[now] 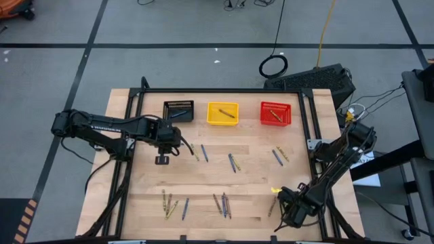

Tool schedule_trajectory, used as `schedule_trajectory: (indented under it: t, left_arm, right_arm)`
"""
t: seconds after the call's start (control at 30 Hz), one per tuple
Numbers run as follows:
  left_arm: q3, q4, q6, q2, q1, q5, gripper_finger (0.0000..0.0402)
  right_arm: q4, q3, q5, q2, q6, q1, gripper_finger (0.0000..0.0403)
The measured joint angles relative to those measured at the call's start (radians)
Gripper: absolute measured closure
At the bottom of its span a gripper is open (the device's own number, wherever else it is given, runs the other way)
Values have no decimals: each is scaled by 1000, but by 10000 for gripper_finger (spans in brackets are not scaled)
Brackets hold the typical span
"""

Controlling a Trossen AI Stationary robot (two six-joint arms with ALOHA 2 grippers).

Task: Sort crayons
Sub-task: Put the green crayon into the red bin

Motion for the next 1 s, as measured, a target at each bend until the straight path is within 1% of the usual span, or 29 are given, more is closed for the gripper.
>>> schedule_trajectory:
  t: [0.23,0.5,0.6,0.8,1.0]
  left_arm:
    - [0,3,0,0,0,0,315]
    - [0,3,0,0,0,0,315]
    - [0,3,0,0,0,0,315]
    - [0,3,1,0,0,0,315]
    - [0,3,0,0,0,0,315]
  right_arm:
    - [1,0,-2,0,0,0,265]
    - [22,-2,-5,0,-7,0,296]
    - [8,10,-5,-1,-1,0,301]
    - [-79,77,-1,1,-18,1,294]
    - [-109,80,2,0,-20,1,280]
